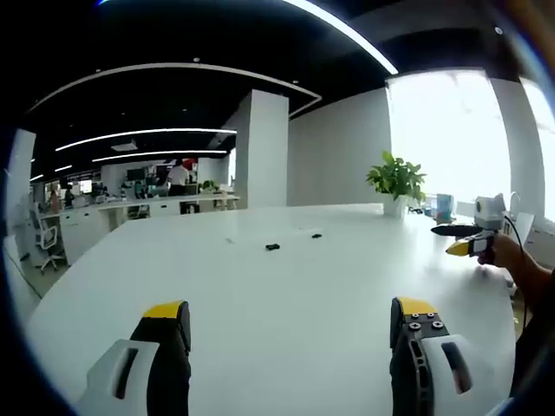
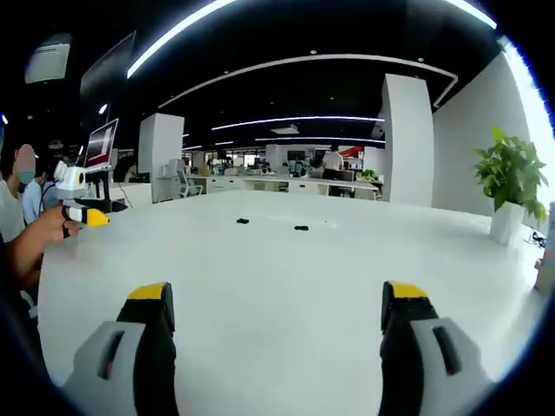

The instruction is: Snap the two parts of the plastic buckle together until the buckle closes and remains connected.

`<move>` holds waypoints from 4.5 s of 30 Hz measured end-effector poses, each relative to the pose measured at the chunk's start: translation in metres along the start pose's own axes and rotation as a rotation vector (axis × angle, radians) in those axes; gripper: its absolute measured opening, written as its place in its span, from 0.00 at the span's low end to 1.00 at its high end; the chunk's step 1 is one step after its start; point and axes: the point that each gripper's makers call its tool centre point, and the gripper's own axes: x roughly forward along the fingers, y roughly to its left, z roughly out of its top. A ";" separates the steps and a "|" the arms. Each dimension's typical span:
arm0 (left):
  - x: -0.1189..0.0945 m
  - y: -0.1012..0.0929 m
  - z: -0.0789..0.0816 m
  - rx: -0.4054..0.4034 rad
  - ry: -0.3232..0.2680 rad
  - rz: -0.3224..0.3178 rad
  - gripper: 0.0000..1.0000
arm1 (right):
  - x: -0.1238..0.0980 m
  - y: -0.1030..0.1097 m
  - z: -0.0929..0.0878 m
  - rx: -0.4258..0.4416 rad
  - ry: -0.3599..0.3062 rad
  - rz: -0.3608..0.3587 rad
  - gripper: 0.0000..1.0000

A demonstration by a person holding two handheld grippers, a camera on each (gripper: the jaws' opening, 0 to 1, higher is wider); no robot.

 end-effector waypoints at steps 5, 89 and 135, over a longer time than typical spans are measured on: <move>-0.001 0.000 0.000 -0.006 -0.001 -0.004 0.98 | -0.001 0.000 0.003 -0.003 -0.004 -0.004 1.00; 0.023 0.006 0.016 -0.010 -0.021 -0.026 0.98 | 0.015 -0.009 0.005 0.044 -0.017 0.019 0.90; 0.049 0.012 0.022 -0.022 0.003 -0.054 0.99 | 0.046 -0.018 0.022 0.059 -0.040 0.044 1.00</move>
